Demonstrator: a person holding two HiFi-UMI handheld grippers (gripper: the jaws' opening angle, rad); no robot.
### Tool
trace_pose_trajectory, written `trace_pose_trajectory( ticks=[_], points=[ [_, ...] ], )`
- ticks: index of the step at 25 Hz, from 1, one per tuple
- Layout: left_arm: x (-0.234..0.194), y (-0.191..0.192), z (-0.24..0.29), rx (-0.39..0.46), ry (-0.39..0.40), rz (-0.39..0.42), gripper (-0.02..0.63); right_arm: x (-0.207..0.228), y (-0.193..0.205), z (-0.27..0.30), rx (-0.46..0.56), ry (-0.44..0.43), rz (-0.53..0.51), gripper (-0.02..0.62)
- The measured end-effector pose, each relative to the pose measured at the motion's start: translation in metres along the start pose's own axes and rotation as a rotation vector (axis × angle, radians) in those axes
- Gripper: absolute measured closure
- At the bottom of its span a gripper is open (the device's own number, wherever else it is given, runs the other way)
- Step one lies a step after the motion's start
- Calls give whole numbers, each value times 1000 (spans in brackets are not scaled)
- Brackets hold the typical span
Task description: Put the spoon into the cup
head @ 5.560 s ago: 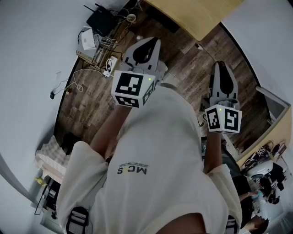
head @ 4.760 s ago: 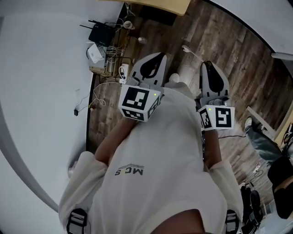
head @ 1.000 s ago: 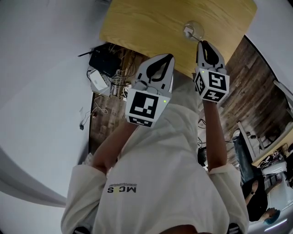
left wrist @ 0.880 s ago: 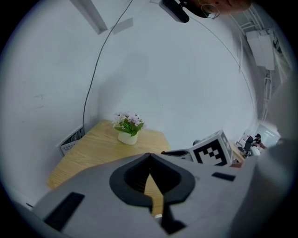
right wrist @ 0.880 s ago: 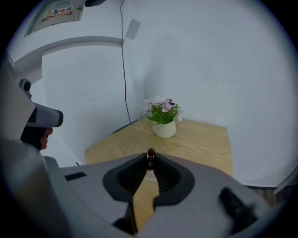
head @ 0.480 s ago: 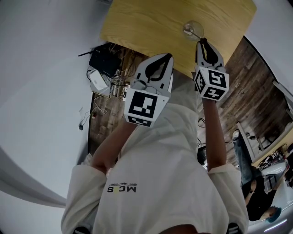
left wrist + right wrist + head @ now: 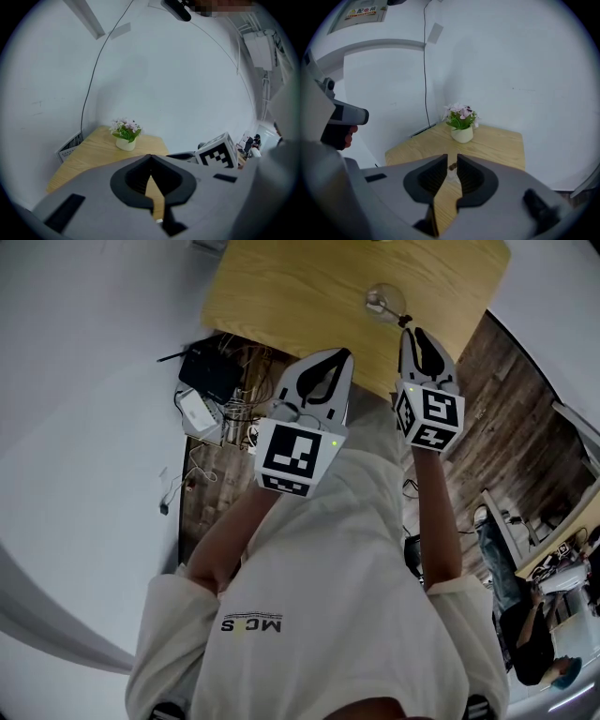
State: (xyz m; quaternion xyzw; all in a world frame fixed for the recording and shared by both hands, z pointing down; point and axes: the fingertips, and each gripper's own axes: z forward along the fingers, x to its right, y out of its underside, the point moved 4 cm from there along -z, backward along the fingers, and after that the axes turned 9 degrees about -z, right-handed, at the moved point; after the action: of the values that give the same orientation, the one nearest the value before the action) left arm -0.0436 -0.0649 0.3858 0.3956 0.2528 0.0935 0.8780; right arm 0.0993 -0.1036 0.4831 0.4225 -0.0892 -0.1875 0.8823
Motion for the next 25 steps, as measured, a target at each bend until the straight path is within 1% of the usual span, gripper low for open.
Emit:
trace_pose_trajectory(
  ticks=[3,9,15,19,25],
  points=[
    [3,-4,-3,9,5,9,595,2,-6,-12,23,8,5,539],
    [8,-11,-14,29,21,33,595,5,-22,-46,55,41,-20,558],
    [17,-22,-30,70,33,41,595,1,-43,-85,117,28,-34,558],
    [20,-29,-39,97,41,49,595,-3,-57,-113,174,24,-3,558],
    [24,-49,-53,155,50,61,595,-5,-80,-145,241,27,-10,558]
  ],
)
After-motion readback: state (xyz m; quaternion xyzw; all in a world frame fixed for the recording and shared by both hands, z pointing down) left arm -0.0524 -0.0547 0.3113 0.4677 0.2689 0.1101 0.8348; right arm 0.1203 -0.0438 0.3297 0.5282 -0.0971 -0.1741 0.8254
